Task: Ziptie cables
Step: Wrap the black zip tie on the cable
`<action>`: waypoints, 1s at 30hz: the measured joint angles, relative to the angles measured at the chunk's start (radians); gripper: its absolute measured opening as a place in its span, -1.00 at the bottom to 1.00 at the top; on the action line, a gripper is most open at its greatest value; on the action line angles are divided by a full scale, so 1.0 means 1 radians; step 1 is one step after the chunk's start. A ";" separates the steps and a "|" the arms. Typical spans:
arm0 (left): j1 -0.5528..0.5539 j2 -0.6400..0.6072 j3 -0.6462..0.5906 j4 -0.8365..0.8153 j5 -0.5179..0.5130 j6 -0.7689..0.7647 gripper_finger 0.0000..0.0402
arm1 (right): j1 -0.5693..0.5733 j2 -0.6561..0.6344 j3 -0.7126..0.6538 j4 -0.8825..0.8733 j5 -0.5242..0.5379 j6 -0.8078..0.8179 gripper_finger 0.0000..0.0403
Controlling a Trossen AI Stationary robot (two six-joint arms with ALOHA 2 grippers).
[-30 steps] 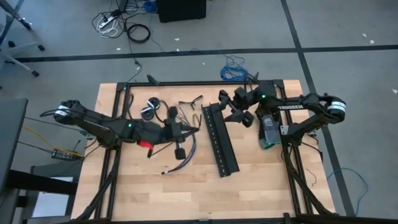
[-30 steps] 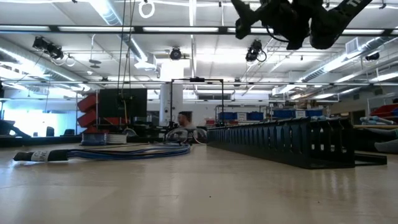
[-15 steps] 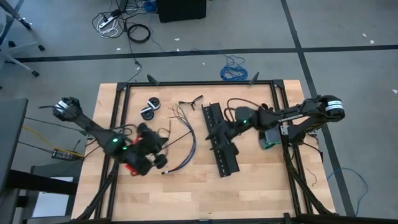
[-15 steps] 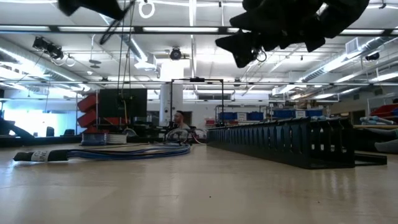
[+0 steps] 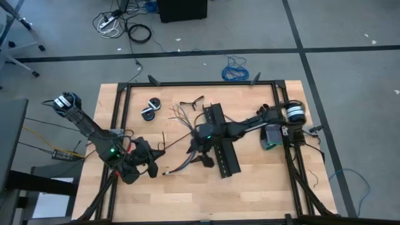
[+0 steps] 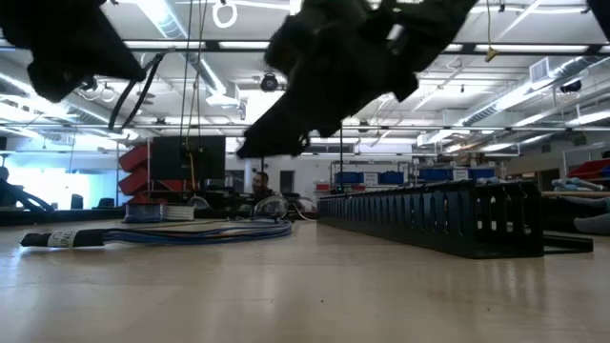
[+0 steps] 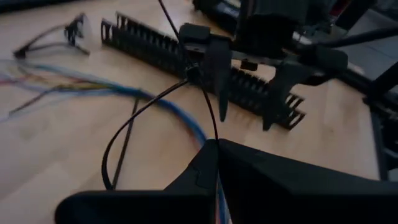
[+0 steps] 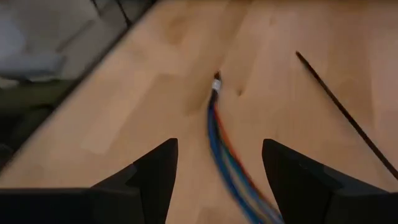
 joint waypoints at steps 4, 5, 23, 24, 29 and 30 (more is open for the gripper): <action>-0.020 0.000 -0.054 0.049 -0.002 -0.040 -1.00 | 0.020 0.137 0.137 -0.118 0.015 -0.039 0.13; -0.025 0.000 -0.062 0.058 -0.007 -0.040 -1.00 | 0.023 0.164 0.167 -0.138 0.024 -0.048 0.13; -0.045 0.001 -0.071 0.134 0.001 0.067 -1.00 | 0.034 0.264 0.251 -0.265 0.131 -0.079 -0.02; -0.047 0.001 -0.072 0.136 0.003 0.067 -1.00 | 0.039 0.263 0.252 -0.272 0.174 -0.085 -0.12; -0.049 0.001 -0.072 0.151 0.006 0.068 -1.00 | 0.060 0.261 0.251 -0.279 0.224 -0.135 -0.87; -0.049 0.001 -0.071 0.153 0.007 0.068 -1.00 | 0.063 0.261 0.251 -0.279 0.231 -0.141 -0.92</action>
